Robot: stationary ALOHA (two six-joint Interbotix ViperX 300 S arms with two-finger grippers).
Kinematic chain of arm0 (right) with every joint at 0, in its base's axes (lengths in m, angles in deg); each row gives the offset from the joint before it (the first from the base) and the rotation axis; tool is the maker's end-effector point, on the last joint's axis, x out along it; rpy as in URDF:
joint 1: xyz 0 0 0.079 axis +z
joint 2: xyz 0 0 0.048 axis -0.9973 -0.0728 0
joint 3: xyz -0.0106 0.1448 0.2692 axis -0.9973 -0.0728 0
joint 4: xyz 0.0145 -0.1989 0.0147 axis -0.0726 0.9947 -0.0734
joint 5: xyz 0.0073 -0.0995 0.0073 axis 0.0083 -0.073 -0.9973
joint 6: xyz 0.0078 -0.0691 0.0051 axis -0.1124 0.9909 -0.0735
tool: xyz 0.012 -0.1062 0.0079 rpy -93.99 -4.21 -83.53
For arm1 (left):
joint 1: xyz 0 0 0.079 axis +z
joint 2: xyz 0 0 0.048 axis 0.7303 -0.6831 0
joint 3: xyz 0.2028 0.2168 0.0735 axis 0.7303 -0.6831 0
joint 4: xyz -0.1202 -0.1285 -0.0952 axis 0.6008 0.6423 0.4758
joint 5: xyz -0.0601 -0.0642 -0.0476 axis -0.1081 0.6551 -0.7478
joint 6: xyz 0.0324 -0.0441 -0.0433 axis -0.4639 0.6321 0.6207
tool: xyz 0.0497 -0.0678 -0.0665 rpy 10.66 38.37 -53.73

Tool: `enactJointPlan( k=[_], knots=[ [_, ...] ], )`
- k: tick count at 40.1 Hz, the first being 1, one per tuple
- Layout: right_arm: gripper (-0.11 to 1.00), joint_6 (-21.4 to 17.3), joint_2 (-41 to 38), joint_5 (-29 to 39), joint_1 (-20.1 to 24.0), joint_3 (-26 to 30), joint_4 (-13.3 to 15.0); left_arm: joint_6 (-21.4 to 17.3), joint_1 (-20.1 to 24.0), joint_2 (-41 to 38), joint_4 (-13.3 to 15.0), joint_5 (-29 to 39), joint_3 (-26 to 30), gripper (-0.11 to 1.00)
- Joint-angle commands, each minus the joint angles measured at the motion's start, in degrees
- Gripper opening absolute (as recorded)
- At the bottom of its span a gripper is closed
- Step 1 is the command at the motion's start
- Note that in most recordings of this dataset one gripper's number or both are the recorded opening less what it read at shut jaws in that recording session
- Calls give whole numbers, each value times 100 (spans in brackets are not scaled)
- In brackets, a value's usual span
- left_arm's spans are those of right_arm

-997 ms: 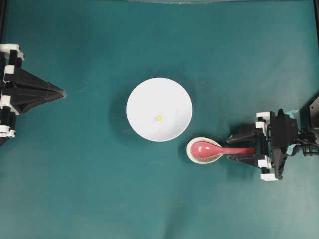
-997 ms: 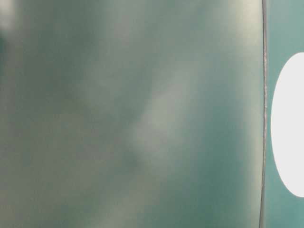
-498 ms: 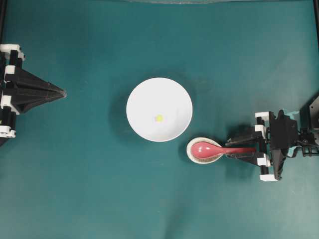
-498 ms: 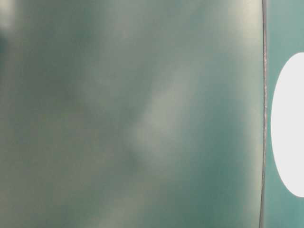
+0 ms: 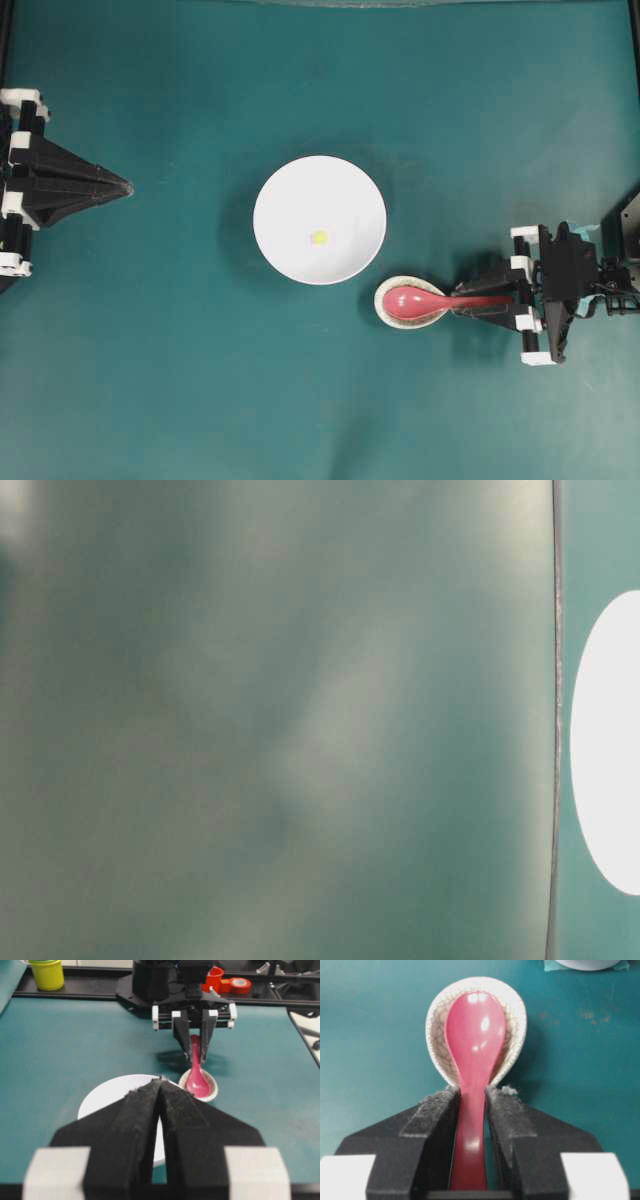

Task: Scoop the yellow hexagonal prism block from the bowl with a spoon using the right arm.
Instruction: 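Close the right gripper on the pink spoon handle, then lift the pink spoon and carry it over the white bowl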

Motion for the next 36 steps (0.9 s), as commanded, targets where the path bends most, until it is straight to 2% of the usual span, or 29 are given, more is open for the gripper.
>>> enactJointPlan(
  k=[1,4,11,23,29,36],
  knots=[
    [29,18,44,-26,35,35,44,0,0,-44,-9,-18,149,0],
    [25,18,79,-26,26,35,44,0,0,-44,-9,-26,149,0],
    [25,18,352,-18,26,35,44,9,0,-44,-9,-18,149,0],
    [25,141,1415,272,-44,53,44,0,9,-44,-9,-18,149,0],
    [25,492,2074,747,-176,176,44,0,9,-53,-9,-18,149,0],
    [25,1125,2777,1951,-360,624,44,0,9,-53,-9,-26,158,0]
  ],
)
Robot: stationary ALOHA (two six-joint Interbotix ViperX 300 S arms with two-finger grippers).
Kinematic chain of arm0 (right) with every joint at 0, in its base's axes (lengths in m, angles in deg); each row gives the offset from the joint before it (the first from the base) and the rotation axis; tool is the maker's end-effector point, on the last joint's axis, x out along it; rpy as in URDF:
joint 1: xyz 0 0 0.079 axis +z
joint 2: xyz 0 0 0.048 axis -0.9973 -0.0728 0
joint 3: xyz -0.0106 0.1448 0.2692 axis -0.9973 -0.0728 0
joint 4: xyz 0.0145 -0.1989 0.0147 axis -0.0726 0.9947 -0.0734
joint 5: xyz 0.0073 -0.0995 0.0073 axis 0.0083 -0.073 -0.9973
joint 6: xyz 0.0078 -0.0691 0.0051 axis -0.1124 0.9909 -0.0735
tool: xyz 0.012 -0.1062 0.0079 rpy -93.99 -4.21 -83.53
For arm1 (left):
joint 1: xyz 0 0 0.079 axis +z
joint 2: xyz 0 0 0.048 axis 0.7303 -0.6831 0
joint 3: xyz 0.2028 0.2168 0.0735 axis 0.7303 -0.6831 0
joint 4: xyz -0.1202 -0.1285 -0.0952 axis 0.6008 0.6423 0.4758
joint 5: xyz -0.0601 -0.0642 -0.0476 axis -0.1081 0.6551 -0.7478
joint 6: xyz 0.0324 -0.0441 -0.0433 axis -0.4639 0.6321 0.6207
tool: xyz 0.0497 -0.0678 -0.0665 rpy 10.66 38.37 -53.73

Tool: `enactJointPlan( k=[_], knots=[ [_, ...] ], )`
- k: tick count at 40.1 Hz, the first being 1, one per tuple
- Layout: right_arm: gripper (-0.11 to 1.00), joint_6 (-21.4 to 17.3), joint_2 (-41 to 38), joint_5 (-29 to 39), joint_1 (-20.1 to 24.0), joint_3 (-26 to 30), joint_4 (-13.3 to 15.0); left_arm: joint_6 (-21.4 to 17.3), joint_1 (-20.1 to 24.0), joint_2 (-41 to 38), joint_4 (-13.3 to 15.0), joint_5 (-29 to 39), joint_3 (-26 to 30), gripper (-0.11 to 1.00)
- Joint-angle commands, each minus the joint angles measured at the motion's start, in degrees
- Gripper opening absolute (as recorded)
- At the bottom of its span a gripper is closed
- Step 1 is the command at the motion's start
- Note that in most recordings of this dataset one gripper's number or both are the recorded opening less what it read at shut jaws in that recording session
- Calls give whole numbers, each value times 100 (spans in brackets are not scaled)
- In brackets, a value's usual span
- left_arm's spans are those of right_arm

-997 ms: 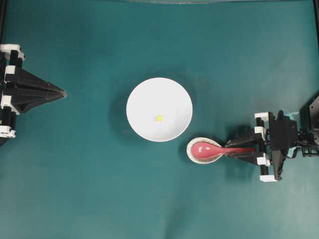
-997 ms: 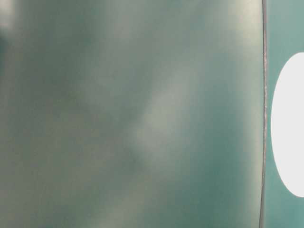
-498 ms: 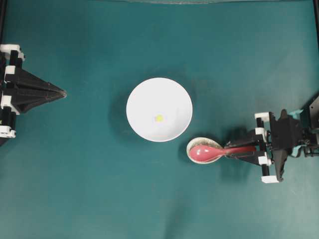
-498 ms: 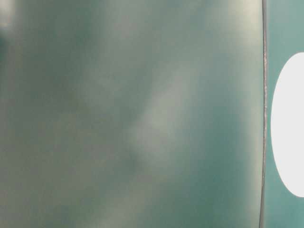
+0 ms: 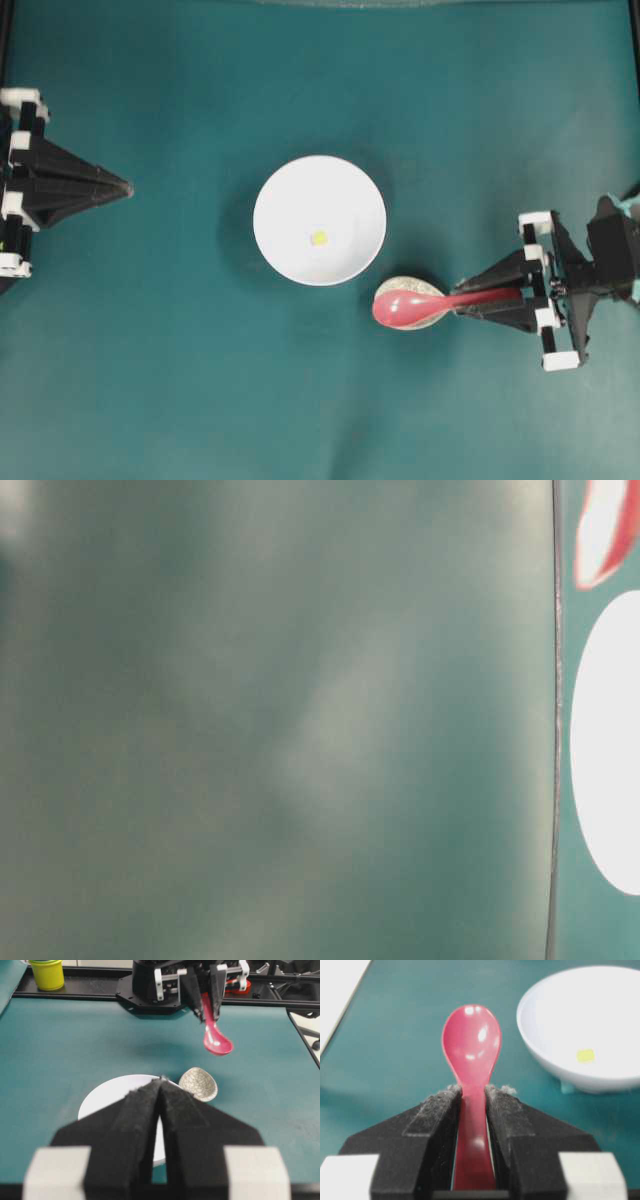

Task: Scoop the yellow hexagonal prism block from the bowl with a spoon using the right arm.
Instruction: 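Lift the pink spoon and carry it over the white bowl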

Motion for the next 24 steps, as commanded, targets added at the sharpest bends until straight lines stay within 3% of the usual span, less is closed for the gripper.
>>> enactJointPlan(
  k=[1,5,10,16,24],
  knots=[
    [25,299,352,668,-132,360,18,0,-9,-35,-9,-26,158,0],
    [25,721,598,1670,-396,773,18,0,-9,-35,-18,-26,158,0],
    [25,958,659,2549,-800,1204,18,0,0,-26,-18,-35,158,0],
    [25,958,598,3270,-1371,1626,18,0,0,-26,-18,-35,158,0],
    [25,949,510,3753,-1890,1986,0,0,-9,-26,-18,-44,158,0]
  ],
)
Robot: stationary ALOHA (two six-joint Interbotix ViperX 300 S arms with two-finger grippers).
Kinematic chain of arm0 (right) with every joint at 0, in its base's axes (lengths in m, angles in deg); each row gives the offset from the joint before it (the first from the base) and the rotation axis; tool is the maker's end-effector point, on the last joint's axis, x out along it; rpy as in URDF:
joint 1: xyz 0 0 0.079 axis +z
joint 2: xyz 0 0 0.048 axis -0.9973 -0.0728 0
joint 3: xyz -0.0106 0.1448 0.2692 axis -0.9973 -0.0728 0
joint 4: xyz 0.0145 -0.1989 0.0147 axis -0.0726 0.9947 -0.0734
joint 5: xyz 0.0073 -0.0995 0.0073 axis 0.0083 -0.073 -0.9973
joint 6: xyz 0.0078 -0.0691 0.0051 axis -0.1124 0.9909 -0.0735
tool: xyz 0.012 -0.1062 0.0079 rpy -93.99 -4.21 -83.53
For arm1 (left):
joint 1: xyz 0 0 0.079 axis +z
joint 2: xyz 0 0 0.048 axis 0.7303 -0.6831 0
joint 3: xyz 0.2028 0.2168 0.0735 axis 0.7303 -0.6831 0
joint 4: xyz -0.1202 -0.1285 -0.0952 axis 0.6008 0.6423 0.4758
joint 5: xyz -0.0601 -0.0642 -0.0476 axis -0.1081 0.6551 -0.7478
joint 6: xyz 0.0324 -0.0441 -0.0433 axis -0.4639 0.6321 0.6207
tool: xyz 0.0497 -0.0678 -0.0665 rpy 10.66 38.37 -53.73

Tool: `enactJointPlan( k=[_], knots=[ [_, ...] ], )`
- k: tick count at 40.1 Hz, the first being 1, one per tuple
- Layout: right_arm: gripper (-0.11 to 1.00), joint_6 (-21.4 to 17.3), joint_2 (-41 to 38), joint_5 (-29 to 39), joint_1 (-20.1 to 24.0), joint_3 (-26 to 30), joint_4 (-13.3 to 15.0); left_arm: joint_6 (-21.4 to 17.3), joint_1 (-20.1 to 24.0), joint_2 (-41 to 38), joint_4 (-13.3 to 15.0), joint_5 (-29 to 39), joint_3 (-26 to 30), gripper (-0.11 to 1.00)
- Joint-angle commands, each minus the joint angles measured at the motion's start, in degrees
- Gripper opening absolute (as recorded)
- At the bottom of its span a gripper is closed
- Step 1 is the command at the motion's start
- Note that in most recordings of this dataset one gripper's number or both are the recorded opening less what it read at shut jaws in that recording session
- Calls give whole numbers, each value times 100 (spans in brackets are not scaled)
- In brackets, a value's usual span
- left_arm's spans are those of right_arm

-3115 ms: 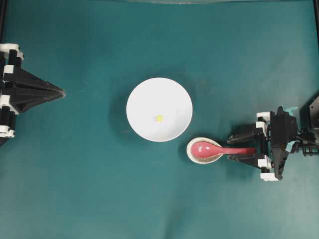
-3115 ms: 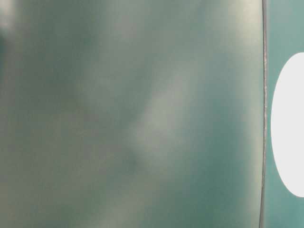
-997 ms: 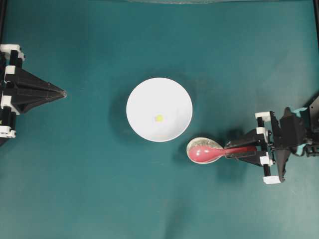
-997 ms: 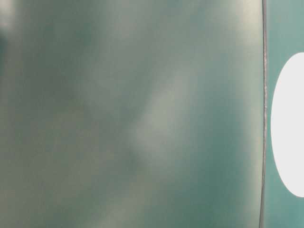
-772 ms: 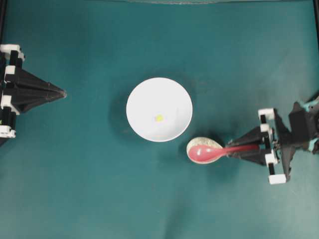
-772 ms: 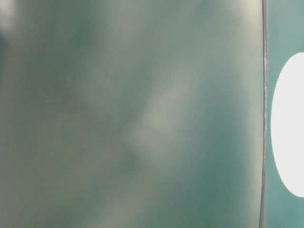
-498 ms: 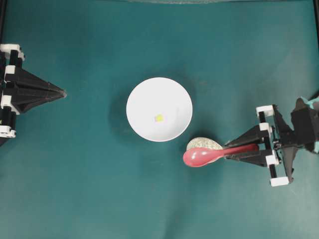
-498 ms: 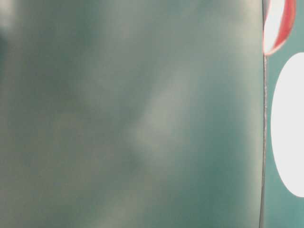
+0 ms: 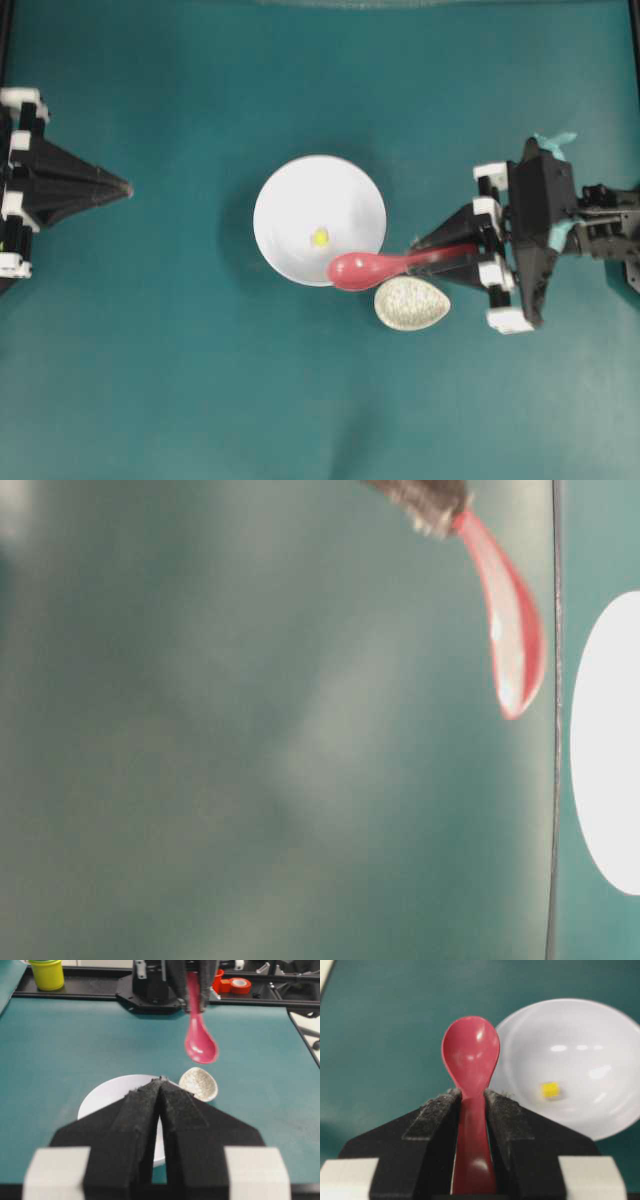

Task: Scoop the yellow hexagonal prism block from the bowl with a spoon using the right arm.
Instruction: 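Lift the pink spoon and carry it over the white bowl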

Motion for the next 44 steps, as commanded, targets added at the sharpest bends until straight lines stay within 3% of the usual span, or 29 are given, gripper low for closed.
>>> enactJointPlan(
  k=[1,7,25,44],
  knots=[
    [25,-9,-18,158,-176,272,-9,0,0,-26,-18,-44,158,0],
    [25,-88,-97,492,-387,501,-35,0,9,-26,-18,-53,158,0],
    [25,-1116,-457,1767,-1125,1090,-26,0,0,-44,-18,-62,149,0],
    [25,-1187,-1283,3305,-1477,1916,220,0,0,-44,-18,-62,149,0]
  ],
)
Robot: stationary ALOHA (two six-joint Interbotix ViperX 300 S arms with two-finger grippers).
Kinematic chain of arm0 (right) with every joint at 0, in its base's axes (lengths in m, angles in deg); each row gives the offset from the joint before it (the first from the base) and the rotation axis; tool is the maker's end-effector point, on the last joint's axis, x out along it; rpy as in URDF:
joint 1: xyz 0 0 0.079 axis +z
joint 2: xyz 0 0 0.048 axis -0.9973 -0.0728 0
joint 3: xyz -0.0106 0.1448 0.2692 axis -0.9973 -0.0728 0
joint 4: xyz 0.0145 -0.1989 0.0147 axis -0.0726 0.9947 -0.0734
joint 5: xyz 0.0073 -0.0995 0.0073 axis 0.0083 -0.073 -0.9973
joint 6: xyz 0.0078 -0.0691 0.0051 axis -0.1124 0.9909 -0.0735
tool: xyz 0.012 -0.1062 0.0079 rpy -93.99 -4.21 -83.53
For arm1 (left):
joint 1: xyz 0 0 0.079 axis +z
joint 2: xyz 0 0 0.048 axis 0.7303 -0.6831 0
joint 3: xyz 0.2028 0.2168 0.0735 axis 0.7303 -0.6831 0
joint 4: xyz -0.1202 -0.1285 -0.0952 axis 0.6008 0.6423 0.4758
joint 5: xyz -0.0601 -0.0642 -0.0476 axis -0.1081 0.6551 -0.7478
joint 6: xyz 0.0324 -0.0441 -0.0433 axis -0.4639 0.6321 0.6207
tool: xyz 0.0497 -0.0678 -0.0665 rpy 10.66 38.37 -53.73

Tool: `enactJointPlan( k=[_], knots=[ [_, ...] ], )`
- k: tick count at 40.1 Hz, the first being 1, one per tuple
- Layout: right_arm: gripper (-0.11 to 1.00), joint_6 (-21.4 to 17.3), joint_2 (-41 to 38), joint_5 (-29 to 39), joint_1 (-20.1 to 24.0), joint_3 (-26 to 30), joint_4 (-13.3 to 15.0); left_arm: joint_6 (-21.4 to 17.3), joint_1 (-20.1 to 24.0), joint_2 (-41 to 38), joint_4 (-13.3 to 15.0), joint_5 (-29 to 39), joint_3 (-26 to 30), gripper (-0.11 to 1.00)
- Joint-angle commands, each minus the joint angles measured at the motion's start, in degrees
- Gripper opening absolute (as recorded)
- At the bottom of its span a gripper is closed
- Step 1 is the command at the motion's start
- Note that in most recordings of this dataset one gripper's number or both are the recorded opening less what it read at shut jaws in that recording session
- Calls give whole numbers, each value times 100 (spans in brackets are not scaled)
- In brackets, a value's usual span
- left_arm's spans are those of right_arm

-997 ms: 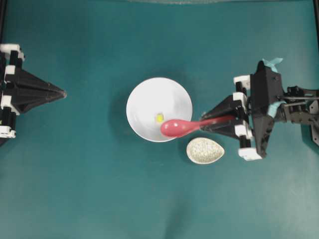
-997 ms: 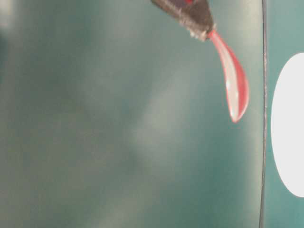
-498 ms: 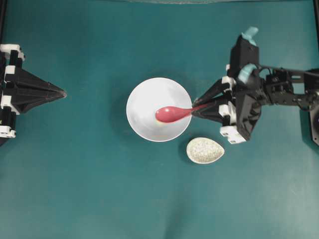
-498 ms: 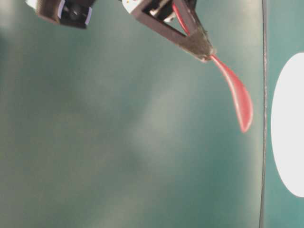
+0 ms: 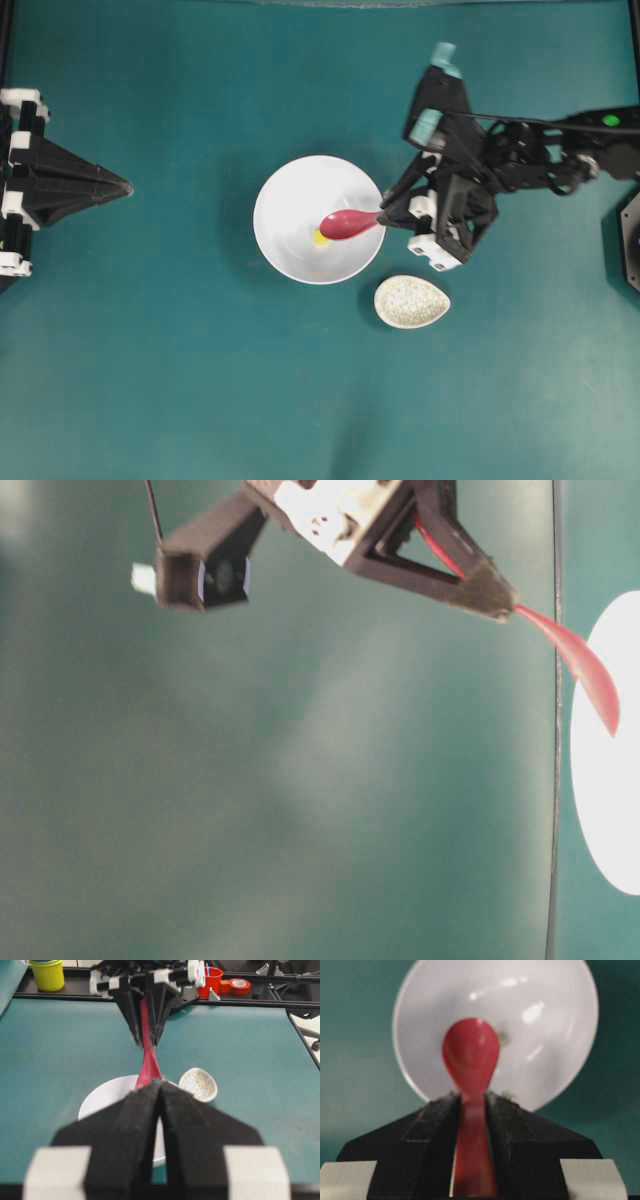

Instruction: Scoop the yellow hexagonal prism block from the bowl with a spoon using the right arm.

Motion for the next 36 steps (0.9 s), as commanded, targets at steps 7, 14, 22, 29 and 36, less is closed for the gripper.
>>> enactJointPlan(
  k=[7,14,22,29,36],
  knots=[
    [25,-9,-334,677,-79,633,264,0,9,-35,-9,-44,149,0],
    [25,-149,-519,1116,-88,888,580,0,0,-44,-9,-35,149,0],
    [25,-536,-598,1529,-88,1002,1072,0,9,-44,-9,-44,149,0],
    [25,-642,-598,1652,-88,1002,1266,0,0,-44,-9,-44,149,0],
    [25,-642,-606,1661,-79,1011,1283,0,0,-44,-9,-44,149,0]
  ],
)
